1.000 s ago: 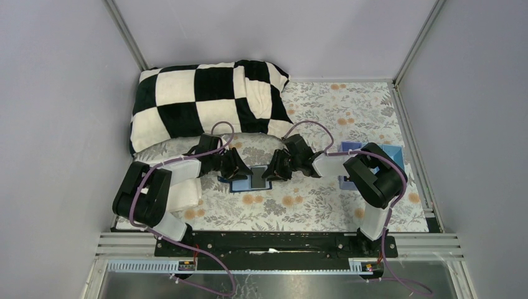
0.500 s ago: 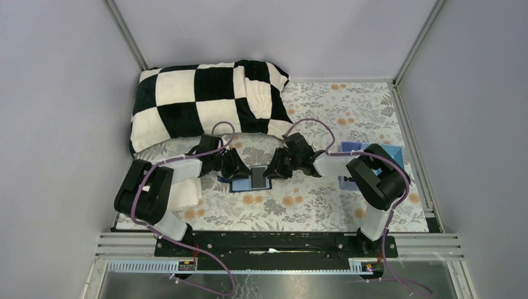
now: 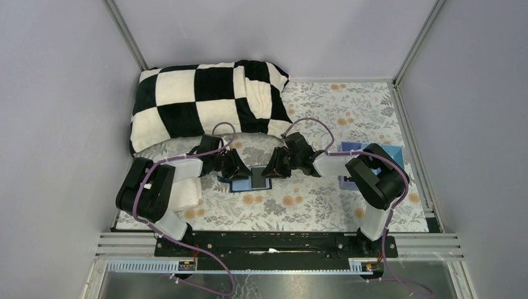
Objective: Take the credit cards out of the card holder
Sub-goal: Remove the credit card from the card holder.
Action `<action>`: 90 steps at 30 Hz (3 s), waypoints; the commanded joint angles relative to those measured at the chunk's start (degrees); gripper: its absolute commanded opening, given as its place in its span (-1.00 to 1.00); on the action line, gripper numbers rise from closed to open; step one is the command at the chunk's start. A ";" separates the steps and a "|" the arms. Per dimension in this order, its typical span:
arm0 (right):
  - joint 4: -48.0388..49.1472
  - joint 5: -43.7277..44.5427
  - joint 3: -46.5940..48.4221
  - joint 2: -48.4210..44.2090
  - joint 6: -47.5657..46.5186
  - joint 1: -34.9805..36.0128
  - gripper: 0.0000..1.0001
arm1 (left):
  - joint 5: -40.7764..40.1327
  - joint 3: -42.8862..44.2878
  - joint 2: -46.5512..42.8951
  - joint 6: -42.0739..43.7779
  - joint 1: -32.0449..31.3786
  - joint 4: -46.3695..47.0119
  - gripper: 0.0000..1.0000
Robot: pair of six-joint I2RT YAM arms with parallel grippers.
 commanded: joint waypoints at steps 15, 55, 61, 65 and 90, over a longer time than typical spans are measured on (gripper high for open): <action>3.46 -1.43 0.71 3.13 0.53 0.57 -0.37 | -0.98 0.25 0.97 0.86 -0.03 1.90 -0.34; 6.47 -3.74 0.29 4.58 2.32 0.59 -0.37 | -3.18 -0.95 1.43 2.71 -0.37 1.87 -0.49; 6.51 -4.00 0.38 4.92 2.41 0.64 -0.38 | -1.32 -0.31 1.23 1.96 -0.36 2.96 -0.79; 6.46 -4.20 0.62 5.01 2.42 0.59 -0.38 | 0.36 -0.22 1.78 1.45 -0.34 3.96 -0.96; 5.10 -2.64 -0.84 3.47 1.47 0.51 -0.38 | -6.44 0.37 -5.25 5.35 0.57 -6.25 -1.00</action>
